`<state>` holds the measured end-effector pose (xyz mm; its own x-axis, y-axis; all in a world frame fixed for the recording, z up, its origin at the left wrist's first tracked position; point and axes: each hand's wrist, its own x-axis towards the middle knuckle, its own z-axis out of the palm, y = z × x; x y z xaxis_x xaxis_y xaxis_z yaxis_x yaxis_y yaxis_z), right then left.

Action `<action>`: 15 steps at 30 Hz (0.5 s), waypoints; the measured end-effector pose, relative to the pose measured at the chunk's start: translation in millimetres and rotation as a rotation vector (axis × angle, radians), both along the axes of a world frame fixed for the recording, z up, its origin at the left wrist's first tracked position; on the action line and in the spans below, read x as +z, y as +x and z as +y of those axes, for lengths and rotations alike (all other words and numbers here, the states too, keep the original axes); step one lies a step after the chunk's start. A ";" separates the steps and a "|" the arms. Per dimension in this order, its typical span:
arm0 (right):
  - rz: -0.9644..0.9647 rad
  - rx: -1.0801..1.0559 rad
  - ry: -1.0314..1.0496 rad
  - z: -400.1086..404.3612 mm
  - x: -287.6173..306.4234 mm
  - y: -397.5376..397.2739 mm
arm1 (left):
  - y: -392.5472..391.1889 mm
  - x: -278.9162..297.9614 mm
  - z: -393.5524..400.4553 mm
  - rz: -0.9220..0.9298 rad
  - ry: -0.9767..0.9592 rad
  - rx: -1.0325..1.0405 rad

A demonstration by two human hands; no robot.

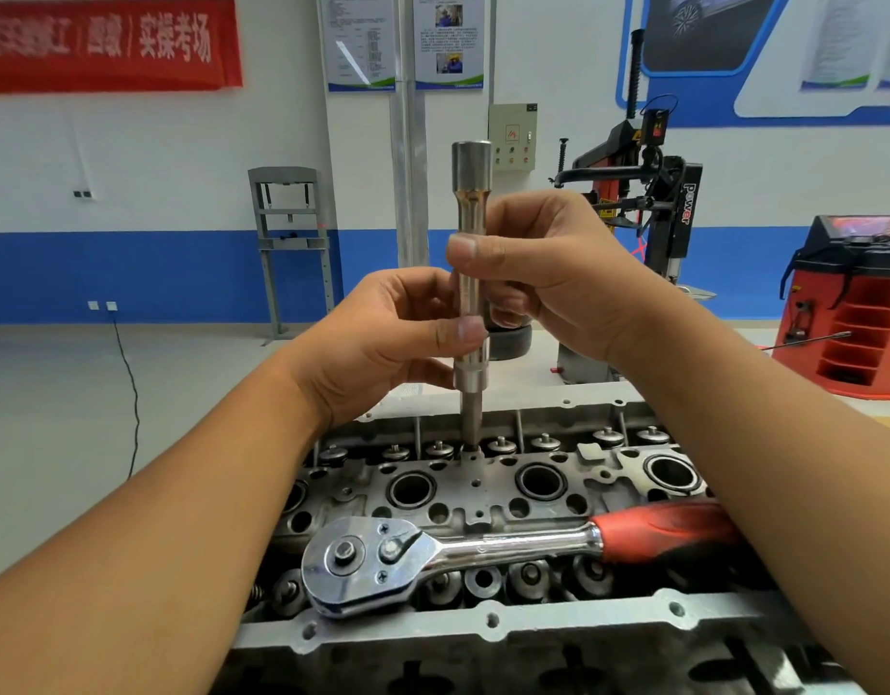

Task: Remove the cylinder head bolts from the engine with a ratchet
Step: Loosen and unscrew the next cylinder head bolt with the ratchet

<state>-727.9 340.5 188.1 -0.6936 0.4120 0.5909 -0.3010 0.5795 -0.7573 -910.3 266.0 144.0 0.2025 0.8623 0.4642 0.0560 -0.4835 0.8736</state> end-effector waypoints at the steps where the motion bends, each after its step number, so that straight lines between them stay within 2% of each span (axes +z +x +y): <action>1: 0.010 -0.001 0.002 0.1 0.0 -0.1 | -0.4 0.5 -0.5 -0.009 -0.008 0.000; 6: 0.007 0.001 0.012 -4.3 2.0 0.2 | -3.5 1.1 -5.4 0.029 -0.100 -0.121; 13: 0.006 0.007 0.008 -0.3 0.2 -0.5 | -3.5 0.5 -1.1 0.048 -0.017 0.022; 15: 0.030 0.012 0.011 -0.5 -0.6 -1.2 | -5.1 0.6 -1.8 0.050 -0.037 0.001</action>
<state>-729.1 340.0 187.5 -0.6804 0.3972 0.6159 -0.3306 0.5836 -0.7417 -915.4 264.2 144.5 0.2238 0.8787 0.4217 0.1003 -0.4512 0.8868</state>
